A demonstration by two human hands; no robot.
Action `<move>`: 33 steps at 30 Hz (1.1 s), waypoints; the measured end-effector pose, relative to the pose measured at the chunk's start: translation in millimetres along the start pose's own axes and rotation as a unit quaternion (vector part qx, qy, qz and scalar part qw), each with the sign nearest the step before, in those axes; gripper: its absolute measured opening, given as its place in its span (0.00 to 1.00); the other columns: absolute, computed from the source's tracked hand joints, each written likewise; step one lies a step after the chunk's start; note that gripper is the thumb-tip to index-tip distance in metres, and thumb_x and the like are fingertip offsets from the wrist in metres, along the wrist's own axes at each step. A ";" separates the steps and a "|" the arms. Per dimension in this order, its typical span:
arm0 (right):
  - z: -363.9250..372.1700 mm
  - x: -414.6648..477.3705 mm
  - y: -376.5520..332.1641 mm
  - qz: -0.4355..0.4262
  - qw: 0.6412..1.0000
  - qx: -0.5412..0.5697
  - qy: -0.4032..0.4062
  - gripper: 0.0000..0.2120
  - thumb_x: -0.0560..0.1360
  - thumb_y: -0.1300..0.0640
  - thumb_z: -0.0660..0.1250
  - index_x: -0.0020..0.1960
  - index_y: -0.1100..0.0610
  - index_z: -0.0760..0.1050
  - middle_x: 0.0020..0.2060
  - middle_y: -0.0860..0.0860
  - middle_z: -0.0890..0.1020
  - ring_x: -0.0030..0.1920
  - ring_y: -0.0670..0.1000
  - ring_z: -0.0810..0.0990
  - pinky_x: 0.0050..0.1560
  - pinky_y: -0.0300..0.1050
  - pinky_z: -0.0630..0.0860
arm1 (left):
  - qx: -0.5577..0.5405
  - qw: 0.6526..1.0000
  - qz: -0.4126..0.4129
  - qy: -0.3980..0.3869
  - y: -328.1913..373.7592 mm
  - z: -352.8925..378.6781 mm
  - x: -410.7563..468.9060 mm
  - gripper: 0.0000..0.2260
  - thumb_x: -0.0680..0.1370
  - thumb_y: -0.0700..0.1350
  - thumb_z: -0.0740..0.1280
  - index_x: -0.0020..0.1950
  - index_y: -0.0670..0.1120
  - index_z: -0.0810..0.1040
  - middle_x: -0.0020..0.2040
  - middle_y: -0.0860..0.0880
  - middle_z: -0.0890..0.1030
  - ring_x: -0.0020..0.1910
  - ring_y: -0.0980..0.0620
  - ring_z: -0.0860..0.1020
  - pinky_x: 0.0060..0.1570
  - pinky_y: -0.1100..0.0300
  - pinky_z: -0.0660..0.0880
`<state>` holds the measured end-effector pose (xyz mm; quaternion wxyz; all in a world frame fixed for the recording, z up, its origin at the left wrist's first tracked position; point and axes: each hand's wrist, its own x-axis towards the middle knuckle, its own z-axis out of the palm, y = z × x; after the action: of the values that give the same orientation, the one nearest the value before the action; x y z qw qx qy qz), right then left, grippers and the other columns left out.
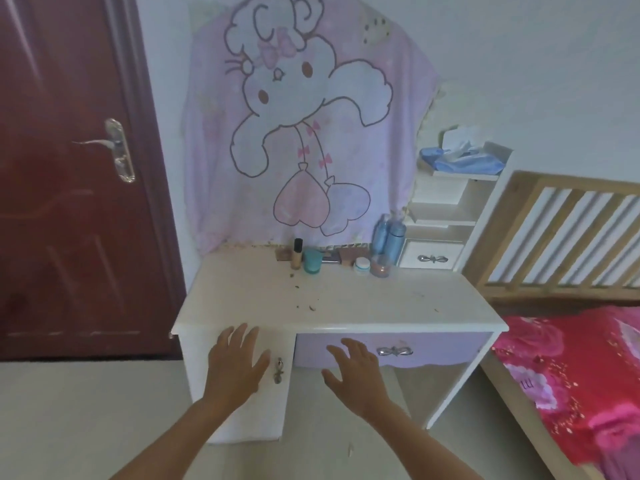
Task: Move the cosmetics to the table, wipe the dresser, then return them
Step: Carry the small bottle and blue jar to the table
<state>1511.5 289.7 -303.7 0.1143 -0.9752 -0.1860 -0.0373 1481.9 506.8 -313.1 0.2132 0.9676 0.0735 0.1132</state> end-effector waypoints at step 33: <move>72.6 422.6 114.5 -0.075 0.984 0.038 -0.159 0.25 0.76 0.44 0.53 0.71 0.53 0.60 0.69 0.52 0.63 0.68 0.53 0.61 0.65 0.43 0.60 | 0.087 0.989 -0.119 -0.006 -48.1 129.9 340.6 0.34 0.79 0.62 0.40 0.48 0.43 0.81 0.44 0.43 0.83 0.41 0.41 0.81 0.28 0.52 0.78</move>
<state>1948.4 353.0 -349.5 0.1175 -0.9468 -0.2758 0.1171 1838.1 563.5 -384.6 0.1407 0.9675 0.1960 0.0749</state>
